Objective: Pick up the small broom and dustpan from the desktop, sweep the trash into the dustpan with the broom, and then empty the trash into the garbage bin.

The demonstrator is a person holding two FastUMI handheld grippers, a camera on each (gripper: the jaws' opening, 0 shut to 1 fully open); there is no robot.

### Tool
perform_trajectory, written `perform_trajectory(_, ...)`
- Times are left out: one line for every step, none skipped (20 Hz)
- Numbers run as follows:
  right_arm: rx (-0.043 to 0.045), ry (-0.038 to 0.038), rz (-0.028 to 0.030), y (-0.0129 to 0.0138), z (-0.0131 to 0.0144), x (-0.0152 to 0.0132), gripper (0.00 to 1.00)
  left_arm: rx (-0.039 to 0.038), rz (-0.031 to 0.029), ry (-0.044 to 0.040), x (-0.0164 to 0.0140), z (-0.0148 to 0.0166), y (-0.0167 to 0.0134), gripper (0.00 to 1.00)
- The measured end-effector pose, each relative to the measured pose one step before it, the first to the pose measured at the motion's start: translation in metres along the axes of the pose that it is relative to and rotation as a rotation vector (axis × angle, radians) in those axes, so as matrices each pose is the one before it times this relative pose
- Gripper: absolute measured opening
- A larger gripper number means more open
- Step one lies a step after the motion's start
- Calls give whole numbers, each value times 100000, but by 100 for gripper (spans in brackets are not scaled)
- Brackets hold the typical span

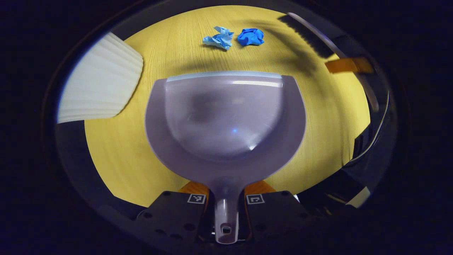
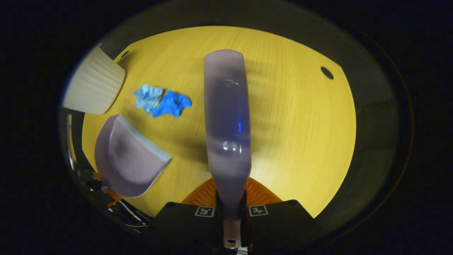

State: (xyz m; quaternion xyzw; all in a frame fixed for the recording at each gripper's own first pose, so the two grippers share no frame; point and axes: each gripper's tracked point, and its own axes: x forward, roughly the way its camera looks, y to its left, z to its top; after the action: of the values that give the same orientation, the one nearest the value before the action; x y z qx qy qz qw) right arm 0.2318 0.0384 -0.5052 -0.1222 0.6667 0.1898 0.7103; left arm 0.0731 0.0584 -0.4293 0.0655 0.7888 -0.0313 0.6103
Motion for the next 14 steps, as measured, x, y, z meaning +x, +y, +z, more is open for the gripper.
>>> perform_trajectory(-9099, -2636, -5707, -1801, 2509, 486, 20, 3772, 1016, 1417, 291, -371, 449, 25)
perform_trajectory(-10945, 1227, -1773, -1294, 2307, 817, 20, 2771, -278, 1773, 165, -403, 215, 25)
perform_trajectory(-4939, 1948, 1489, 231, 949, 272, 20, 358, -328, 705, 76, -61, 111, 25)
perform_trajectory(-2801, 1575, 2246, 674, 1238, 798, 19, 1092, 393, 313, 30, 191, 275, 25)
perform_trajectory(-5838, 1168, 1390, 1065, 1264, 919, 20, 1294, 625, 748, -60, 22, 208, 25)
perform_trajectory(-7726, 2175, 838, 1047, 1002, 755, 20, 2339, 1080, 1383, 56, -138, 448, 25)
perform_trajectory(-3229, 1087, 982, 820, 819, 199, 19, 821, 83, 571, 150, 62, 198, 25)
perform_trajectory(-2055, 585, 1555, 939, 578, 339, 20, 346, 373, 973, 229, -164, 259, 25)
perform_trajectory(-4235, 2721, 2147, 1454, 287, 627, 19, 895, 745, 328, 427, -132, 258, 25)
perform_trajectory(-4637, 1594, 448, 846, 49, 35, 19, 800, 661, -11, 243, -117, 135, 25)
perform_trajectory(-3418, -1711, 1668, 697, 701, -432, 19, 333, 510, -188, 300, -223, 54, 25)
perform_trajectory(-2511, 1908, 6683, 2198, -546, 129, 19, 404, -140, -1198, -32, 182, 5, 25)
perform_trajectory(-5922, 2391, 783, 1089, -400, 255, 19, 445, -225, 174, 95, -19, -7, 25)
perform_trajectory(-6821, 1192, -1051, 522, -83, 517, 19, 823, 270, -561, -30, -6, 56, 27)
